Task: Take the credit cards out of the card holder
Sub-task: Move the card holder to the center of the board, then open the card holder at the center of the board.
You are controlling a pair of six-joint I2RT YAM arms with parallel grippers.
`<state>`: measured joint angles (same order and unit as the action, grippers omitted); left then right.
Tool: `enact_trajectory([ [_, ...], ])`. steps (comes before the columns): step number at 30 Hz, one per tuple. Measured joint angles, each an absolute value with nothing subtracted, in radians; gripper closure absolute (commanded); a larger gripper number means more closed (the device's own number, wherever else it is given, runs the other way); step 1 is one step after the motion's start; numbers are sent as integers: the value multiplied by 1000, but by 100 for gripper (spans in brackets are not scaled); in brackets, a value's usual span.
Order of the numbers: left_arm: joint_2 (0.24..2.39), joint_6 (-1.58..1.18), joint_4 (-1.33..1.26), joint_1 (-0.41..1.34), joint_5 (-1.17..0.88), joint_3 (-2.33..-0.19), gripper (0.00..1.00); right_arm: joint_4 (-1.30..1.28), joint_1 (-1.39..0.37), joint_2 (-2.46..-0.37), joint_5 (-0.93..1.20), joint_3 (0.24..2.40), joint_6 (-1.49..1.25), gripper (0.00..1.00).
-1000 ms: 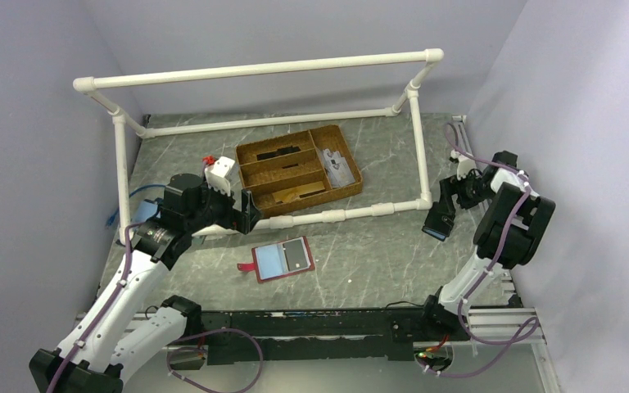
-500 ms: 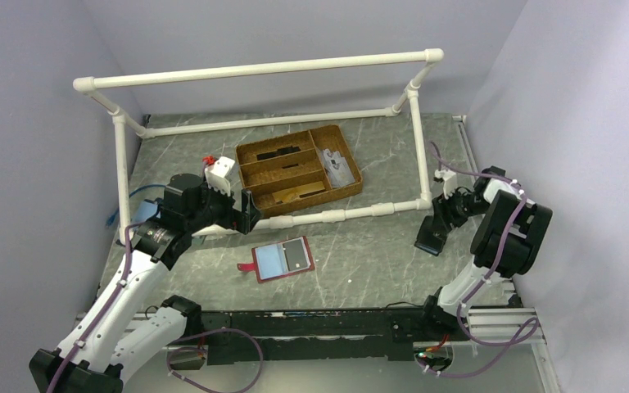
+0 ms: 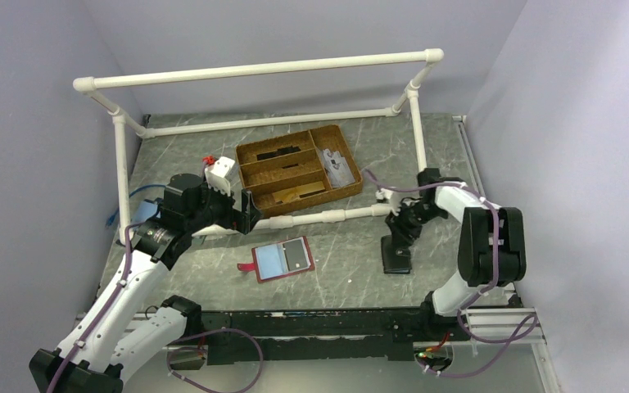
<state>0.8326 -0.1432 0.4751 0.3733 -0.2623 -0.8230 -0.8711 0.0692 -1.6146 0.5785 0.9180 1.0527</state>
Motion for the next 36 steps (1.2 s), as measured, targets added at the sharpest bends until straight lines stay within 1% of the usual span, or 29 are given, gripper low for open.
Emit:
enact_trajectory([
  [7, 833, -143, 474, 371, -274, -823, 1, -872, -236, -1610, 590, 912, 994, 57],
  [12, 834, -143, 467, 371, -296, -821, 1, -854, -460, -1664, 618, 991, 913, 56],
  [15, 844, -144, 466, 369, -305, -821, 1, -807, -559, -1711, 641, 1054, 843, 52],
  [17, 861, -150, 464, 369, -314, -821, 3, -784, -594, -1735, 657, 1091, 796, 46],
  [20, 887, -193, 449, 368, -345, -813, 6, -778, -600, -1741, 670, 1140, 752, 40],
  [23, 888, -303, 374, 366, -419, -751, 10, -793, -577, -1700, 683, 1154, 761, 37],
  [25, 888, -396, 304, 366, -475, -686, 12, -813, -562, -1631, 680, 1135, 788, 37],
  [28, 903, -546, 234, 387, -525, -604, 12, -818, -545, -1467, 670, 1045, 843, 36],
  [30, 914, -617, 212, 436, -514, -584, 13, -823, -535, -1368, 667, 974, 878, 36],
  [33, 928, -726, 120, 597, -421, -562, 23, -829, -485, -1269, 668, 882, 939, 36],
  [36, 994, -833, -37, 756, -323, -517, 24, -831, -424, -1248, 677, 847, 997, 36],
])
